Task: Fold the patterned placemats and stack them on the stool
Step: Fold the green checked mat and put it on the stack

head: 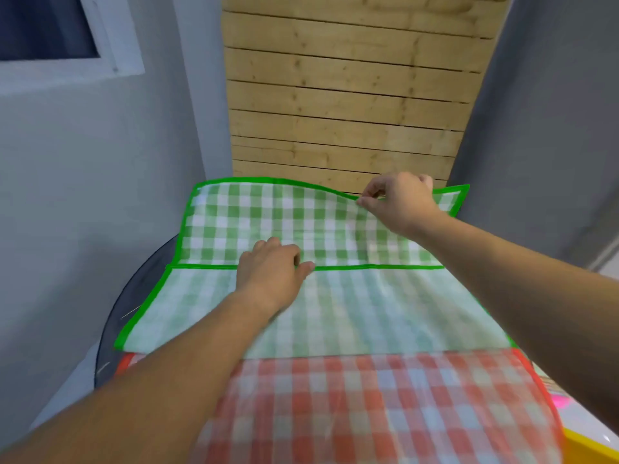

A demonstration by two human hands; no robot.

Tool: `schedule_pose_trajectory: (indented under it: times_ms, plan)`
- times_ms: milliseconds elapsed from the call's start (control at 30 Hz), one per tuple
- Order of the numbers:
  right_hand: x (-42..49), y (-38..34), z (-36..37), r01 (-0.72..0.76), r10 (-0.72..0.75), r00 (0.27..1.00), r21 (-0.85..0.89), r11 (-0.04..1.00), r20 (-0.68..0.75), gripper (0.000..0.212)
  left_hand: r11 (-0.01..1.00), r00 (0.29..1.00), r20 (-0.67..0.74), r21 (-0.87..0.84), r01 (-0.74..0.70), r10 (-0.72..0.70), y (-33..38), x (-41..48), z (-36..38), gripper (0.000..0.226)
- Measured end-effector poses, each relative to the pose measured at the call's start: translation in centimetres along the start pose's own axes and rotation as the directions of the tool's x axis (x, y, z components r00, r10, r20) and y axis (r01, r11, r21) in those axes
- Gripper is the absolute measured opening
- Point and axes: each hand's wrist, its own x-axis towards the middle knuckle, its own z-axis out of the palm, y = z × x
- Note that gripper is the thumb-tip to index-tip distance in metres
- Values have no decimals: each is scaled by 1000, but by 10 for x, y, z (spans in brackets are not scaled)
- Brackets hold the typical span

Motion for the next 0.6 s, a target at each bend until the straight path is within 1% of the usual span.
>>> schedule_pose_trajectory:
  times_ms: [33,100,167,233,300,367,400,433,467,533,600]
  plan:
    - [-7,-3,-8,4,-4,1000,9,1000,2,16,999,1000,6,-39,14,-14,3,-1,-9,39]
    - [-22,-10,-23,11,-12,1000,43,999,14,15,993,999,-52,-115,-5,-1,9,-10,-26,41]
    - [-41,-15,-37,27,-30,999,68,997,43,15,985,982,-166,-136,-110,87,15,-26,-43,41]
    - [-64,-19,-51,55,-65,994,110,992,93,13,952,929,-287,-123,-280,235,19,-46,-58,40]
    - [-92,-20,-62,77,-102,985,175,982,141,9,895,845,-373,-79,-439,382,20,-65,-72,40]
    - [-121,-18,-65,81,-119,976,209,975,180,9,846,782,-404,-34,-532,475,20,-82,-84,39]
    - [-134,-16,-65,70,-116,973,224,972,199,9,834,766,-401,-10,-552,503,18,-89,-86,41]
    - [-147,-13,-64,51,-106,969,241,969,224,8,830,765,-378,13,-558,521,16,-96,-87,44]
    - [-158,-10,-61,31,-96,963,255,967,251,8,833,782,-327,33,-552,531,15,-101,-86,49]
    - [-177,-3,-52,1,-84,952,273,962,294,13,852,840,-141,59,-521,524,12,-110,-78,60]
    - [-191,4,-42,-32,-69,941,290,956,330,20,886,886,81,55,-461,456,6,-114,-62,66]
